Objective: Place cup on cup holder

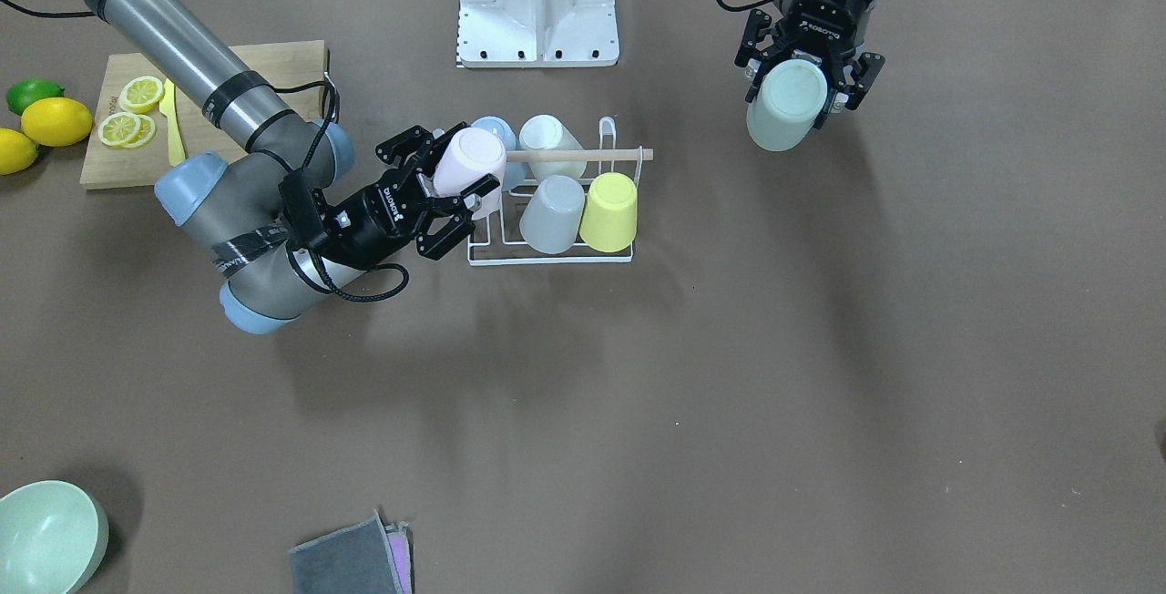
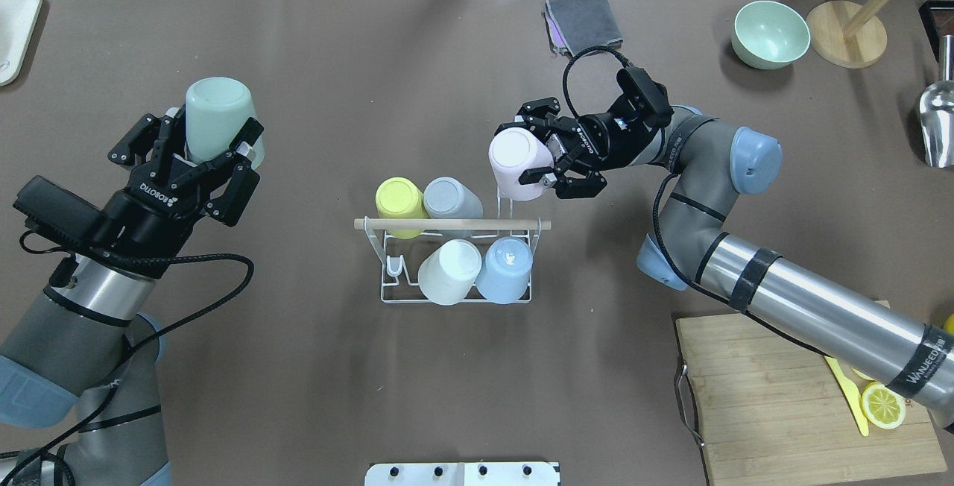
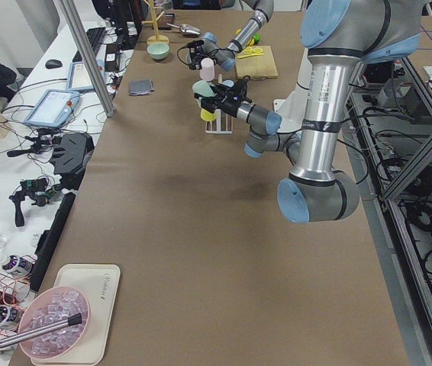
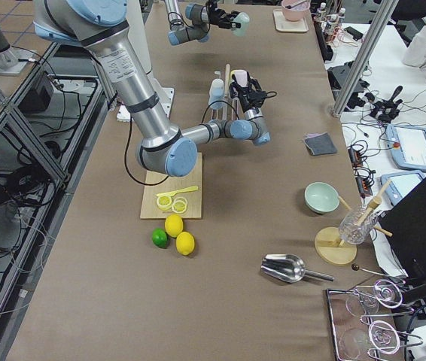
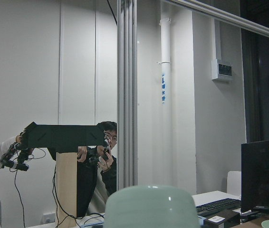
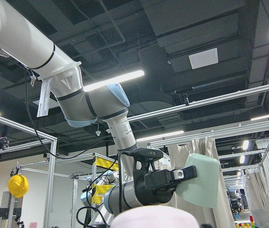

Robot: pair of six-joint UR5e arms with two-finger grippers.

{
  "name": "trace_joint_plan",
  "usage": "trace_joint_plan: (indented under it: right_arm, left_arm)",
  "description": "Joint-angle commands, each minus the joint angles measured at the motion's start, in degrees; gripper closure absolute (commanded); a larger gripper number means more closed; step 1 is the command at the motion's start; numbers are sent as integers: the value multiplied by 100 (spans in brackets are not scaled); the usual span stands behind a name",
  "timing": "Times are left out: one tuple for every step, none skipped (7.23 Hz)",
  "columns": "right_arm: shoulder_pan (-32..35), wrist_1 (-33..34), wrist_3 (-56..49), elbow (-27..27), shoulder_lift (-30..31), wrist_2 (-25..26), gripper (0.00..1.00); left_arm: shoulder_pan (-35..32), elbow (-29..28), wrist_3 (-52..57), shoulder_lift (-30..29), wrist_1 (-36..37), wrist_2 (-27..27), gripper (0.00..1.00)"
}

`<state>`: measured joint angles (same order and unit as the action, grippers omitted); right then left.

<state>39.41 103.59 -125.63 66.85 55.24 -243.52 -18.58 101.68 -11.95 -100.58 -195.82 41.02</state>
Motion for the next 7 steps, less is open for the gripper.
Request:
trace_joint_plan:
  right_arm:
    - [-56, 3, -23, -101, -110, 6, 81]
    - [-91, 12, -206, -180, -214, -2, 82]
    - [-118, 12, -417, -207, -216, 6, 82]
    - [-118, 12, -540, -207, -207, 6, 82]
    - [-127, 12, -603, -260, -207, 15, 82]
    - [-153, 21, -629, -304, -198, 15, 82]
    - [-171, 12, -630, -313, -198, 24, 81]
  left_arm:
    - [-6, -8, 0, 3, 0, -7, 100]
    - [-6, -25, 0, 3, 0, -7, 100]
    - [-6, -26, 0, 20, -9, -7, 100]
    - [-6, -26, 0, 12, -9, -7, 100]
    - [-6, -17, 0, 12, -18, -7, 100]
    - [-14, -26, 0, 12, -18, 2, 100]
    - [-6, -26, 0, 12, -18, 20, 100]
